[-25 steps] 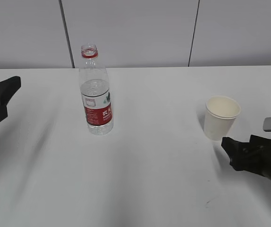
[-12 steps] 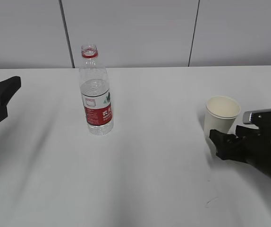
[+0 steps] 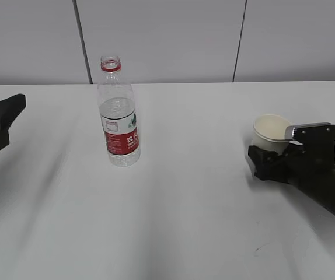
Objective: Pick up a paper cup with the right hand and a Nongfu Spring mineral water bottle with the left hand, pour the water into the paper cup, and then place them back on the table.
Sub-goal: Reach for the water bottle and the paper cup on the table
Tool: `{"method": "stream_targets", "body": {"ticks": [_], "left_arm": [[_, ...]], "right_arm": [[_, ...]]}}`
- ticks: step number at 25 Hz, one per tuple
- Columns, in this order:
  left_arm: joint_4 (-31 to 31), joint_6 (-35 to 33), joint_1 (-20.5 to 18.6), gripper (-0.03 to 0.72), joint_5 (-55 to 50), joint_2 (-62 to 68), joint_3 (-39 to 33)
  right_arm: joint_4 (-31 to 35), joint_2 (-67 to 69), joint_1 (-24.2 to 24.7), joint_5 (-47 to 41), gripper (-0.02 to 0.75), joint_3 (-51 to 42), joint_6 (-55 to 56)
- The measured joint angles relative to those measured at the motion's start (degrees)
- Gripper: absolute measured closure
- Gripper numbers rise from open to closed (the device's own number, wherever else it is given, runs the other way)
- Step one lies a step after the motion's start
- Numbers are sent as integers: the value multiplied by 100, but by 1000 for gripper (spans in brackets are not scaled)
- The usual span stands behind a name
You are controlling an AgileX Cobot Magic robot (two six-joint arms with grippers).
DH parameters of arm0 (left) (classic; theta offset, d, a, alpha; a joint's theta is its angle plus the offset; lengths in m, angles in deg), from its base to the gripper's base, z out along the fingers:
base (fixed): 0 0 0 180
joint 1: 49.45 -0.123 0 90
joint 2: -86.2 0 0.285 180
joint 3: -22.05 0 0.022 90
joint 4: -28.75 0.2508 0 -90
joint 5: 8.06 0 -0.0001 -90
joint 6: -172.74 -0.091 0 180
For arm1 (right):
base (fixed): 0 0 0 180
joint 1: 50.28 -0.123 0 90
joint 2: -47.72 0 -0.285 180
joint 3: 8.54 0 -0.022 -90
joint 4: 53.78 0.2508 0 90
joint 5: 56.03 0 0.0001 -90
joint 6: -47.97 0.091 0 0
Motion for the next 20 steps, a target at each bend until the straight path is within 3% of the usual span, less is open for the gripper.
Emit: {"method": "stream_targets", "body": {"ticks": [13,20], "left_arm": [[35,99,0,126,0,0,0],[703,450,0,111,-73,0,-49]], "right_arm": [[-174,145,0,0,164,290,0],[-210,145,0,0,218,290,0]]}}
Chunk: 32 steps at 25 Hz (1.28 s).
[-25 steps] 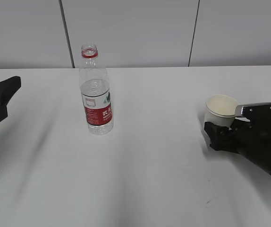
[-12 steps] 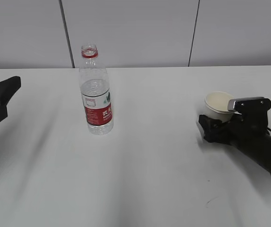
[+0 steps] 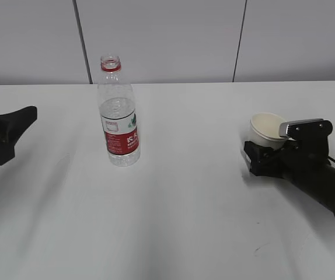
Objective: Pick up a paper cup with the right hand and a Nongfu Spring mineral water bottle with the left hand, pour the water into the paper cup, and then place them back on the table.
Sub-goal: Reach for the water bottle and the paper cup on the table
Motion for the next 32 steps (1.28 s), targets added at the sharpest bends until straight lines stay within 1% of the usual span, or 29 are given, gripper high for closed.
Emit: {"method": "stream_targets", "body": {"ticks": [2,5,9,15,21,24,28,32], "left_arm": [[48,57,0,109,-13,0,-5],[127,334,0,109,-13,0,-5],[446,715,0,109,144,63,-5],[541,875,0,106,1070,718,-5],[592,799,0,105,2167,1926,36],[620,581,0,105,2293,2487,215],[812,447,15,105,2312,3165,680],[883,437,252,105,2332,3732,1183]], "right_arm": [[0,0,0,0,223,0,0],[-12,0,0,0,225,10,0],[-216,10,8,9,227,10,-10],[-973,21,8,23,228,22,-10],[-1485,21,8,36,228,22,-10],[-1604,21,8,36,228,22,-10],[-1683,21,8,36,228,22,-10],[-1690,21,8,40,228,22,-10]]}}
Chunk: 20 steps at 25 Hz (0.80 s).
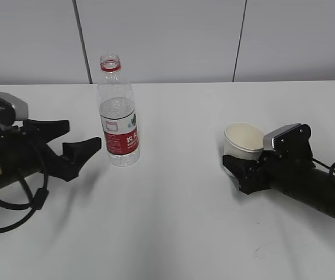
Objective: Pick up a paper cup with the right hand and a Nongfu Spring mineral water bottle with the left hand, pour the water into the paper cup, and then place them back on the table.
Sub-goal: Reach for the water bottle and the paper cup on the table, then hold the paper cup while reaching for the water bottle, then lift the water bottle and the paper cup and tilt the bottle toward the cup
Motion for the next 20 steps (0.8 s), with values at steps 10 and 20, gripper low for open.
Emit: {"method": "stream_targets", "body": {"ticks": [10,20], "left_arm": [[-651,-11,782,105,6,847,1003],[-1586,-11,1084,127,11,1301,1539]], "right_arm": [[-14,0,0,0,228,0,0],[-101,0,0,9,228,0,0]]}}
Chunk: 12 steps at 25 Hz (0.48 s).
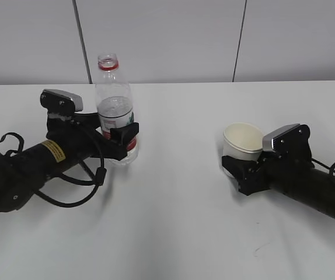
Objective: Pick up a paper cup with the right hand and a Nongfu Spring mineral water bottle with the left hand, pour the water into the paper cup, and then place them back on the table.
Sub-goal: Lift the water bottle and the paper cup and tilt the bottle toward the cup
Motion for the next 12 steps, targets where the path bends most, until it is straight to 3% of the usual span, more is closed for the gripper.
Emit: {"method": "stream_targets", "body": {"ticks": [7,12], "left_arm": [[-257,-12,5,289,10,31,11],[-257,-19,5,307,17,31,11]], "right_arm": [[-289,0,0,0,228,0,-7],[-532,0,-60,0,228,26,-7]]}}
